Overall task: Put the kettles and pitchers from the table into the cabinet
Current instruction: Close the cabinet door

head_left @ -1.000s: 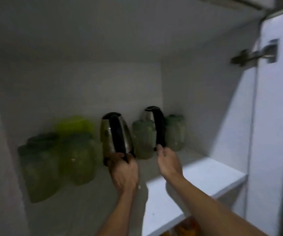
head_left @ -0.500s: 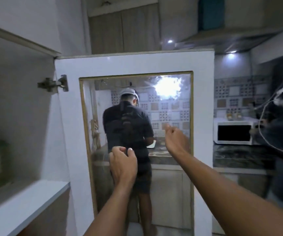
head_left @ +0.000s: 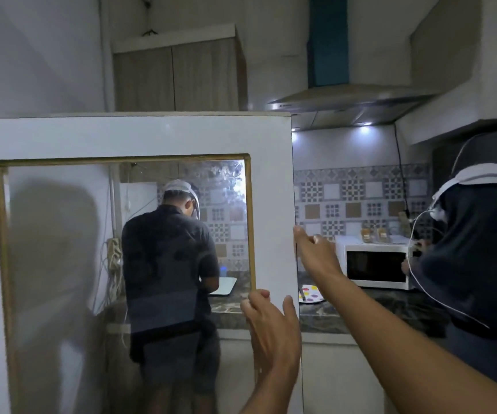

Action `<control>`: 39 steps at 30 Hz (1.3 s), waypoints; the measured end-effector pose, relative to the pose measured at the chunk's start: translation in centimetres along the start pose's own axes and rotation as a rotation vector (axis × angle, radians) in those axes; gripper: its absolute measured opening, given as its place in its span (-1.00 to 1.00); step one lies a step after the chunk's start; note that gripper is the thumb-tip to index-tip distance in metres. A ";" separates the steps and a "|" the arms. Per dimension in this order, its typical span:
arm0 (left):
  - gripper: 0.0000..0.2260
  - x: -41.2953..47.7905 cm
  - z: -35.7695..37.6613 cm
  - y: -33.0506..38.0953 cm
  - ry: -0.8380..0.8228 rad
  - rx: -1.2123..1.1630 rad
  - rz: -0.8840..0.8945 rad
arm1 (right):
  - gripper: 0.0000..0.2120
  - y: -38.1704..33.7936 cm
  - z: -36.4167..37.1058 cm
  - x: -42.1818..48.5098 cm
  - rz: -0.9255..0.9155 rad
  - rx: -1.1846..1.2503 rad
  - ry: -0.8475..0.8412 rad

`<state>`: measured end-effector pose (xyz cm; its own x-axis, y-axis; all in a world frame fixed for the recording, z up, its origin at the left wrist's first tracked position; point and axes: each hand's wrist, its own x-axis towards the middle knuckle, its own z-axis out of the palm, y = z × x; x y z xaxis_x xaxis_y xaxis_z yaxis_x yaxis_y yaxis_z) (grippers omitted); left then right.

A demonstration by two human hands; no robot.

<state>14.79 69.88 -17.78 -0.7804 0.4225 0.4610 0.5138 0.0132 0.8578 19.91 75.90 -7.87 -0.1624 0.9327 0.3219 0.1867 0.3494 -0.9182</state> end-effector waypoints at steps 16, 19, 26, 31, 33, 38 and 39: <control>-0.36 2.1 4.5 -1.8 0.196 0.103 0.061 | -0.40 -0.6 1.9 2.3 -0.091 0.069 -0.189; -0.31 0.8 4.4 -0.8 0.231 0.154 0.017 | -0.40 -0.3 0.8 1.8 -0.126 0.048 -0.224; -0.36 -5.4 2.0 2.4 0.346 0.307 -0.045 | -0.47 -0.2 -2.6 -3.2 -0.281 -0.077 -0.250; -0.47 -9.8 -1.2 4.0 0.607 0.375 0.029 | -0.52 -1.4 -5.3 -9.5 -0.444 -0.074 -0.296; -0.48 -11.5 -3.4 4.6 0.639 0.396 0.058 | -0.57 -2.2 -6.6 -12.2 -0.508 -0.076 -0.319; -0.51 -16.3 -10.9 5.2 0.653 0.387 0.185 | -0.67 -4.8 -8.2 -19.7 -0.654 -0.043 -0.351; -0.52 -17.3 -12.7 5.1 0.637 0.393 0.205 | -0.69 -5.4 -8.1 -21.3 -0.673 -0.023 -0.358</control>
<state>26.38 51.11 -18.52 -0.6494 -0.1501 0.7455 0.6658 0.3615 0.6527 30.24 54.90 -7.90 -0.5519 0.4339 0.7122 -0.0436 0.8378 -0.5442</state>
